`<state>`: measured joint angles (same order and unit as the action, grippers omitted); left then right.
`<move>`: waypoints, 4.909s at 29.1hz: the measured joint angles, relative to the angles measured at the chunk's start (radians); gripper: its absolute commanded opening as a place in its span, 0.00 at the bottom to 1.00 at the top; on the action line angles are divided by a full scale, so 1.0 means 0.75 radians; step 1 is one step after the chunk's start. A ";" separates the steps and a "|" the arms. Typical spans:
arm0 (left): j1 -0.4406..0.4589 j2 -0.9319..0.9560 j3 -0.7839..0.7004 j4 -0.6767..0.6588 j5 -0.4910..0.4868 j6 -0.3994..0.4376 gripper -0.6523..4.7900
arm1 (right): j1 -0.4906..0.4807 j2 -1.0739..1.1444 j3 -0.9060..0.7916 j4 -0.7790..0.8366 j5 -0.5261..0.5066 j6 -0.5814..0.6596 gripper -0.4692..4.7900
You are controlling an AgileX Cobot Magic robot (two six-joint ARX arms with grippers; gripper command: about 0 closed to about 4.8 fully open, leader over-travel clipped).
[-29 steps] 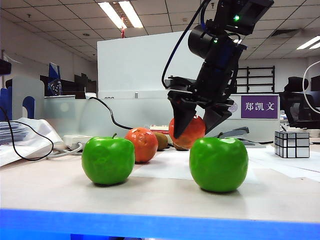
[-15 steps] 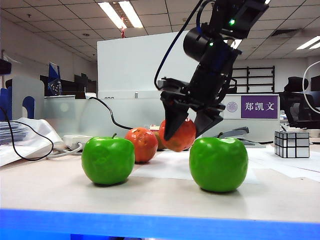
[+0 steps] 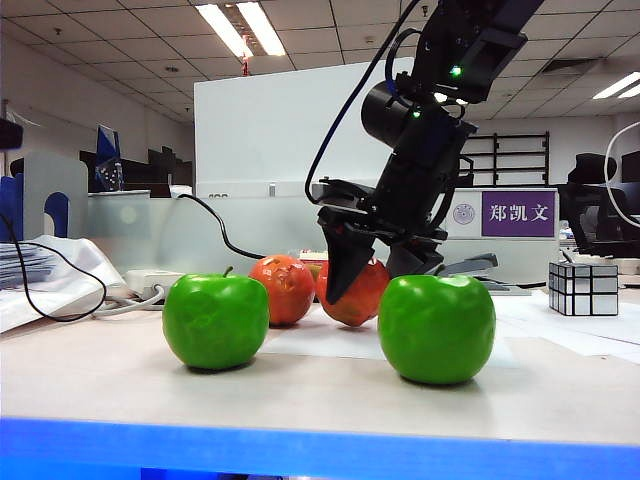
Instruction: Put the same fruits together.
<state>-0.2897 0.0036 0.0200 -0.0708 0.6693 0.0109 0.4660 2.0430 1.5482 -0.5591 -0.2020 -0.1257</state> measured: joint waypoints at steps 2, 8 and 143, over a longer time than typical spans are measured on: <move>0.000 0.000 0.000 0.000 0.000 0.000 0.11 | 0.000 -0.001 0.000 0.014 0.000 0.000 0.44; 0.000 0.000 0.000 0.000 0.000 0.000 0.11 | 0.000 -0.001 0.000 0.034 0.000 0.000 0.58; 0.000 -0.001 0.000 -0.021 0.026 0.020 0.11 | 0.424 -0.225 -0.090 -0.480 0.310 0.081 0.07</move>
<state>-0.2897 0.0032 0.0200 -0.0864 0.6888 0.0261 0.7837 1.8740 1.4807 -0.9188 0.0307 -0.0647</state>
